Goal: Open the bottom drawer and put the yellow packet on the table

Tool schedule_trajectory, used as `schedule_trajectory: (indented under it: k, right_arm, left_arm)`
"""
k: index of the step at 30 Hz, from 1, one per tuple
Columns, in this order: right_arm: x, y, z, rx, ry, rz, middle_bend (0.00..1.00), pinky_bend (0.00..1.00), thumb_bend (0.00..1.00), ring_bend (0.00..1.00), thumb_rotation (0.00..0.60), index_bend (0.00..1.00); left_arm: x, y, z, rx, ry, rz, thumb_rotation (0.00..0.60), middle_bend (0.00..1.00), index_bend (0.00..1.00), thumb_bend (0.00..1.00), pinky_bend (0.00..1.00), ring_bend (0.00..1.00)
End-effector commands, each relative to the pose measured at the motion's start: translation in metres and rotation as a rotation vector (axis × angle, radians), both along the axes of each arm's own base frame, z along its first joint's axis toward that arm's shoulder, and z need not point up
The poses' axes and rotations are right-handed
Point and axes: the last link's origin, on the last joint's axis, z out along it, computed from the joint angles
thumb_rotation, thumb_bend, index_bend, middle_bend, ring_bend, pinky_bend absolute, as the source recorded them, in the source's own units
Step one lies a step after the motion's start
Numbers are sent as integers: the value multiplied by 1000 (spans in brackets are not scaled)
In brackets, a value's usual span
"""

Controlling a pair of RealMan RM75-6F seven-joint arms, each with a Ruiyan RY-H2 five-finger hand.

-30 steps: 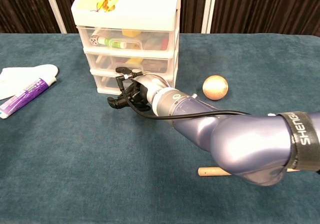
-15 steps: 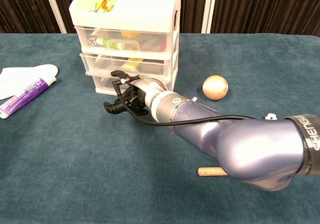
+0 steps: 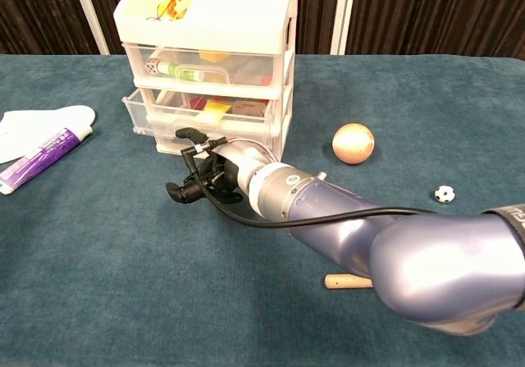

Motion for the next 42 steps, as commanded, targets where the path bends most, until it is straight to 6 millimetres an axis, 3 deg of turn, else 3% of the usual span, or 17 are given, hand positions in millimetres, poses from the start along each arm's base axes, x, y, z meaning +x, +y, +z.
schedule_trajectory:
  k: [1, 21, 34, 42]
  right_arm:
    - [-1, 4, 0, 7, 1, 8, 891, 1000, 510, 979, 600, 0]
    - [-2, 29, 8, 34, -22, 56, 890, 1000, 510, 978, 600, 0]
    - [6, 25, 58, -134, 29, 118, 890, 1000, 509, 980, 600, 0]
    - [13, 22, 67, -145, 64, 131, 891, 1000, 510, 985, 600, 0]
  left_arm:
    - [0, 0, 0, 0, -2, 1, 600, 0, 22, 512, 0, 0]
    - [0, 0, 0, -1, 2, 3, 600, 0, 22, 513, 0, 0]
    - [0, 0, -1, -8, -1, 5, 600, 0, 22, 513, 0, 0]
    - [0, 0, -1, -6, 1, 6, 600, 0, 21, 513, 0, 0]
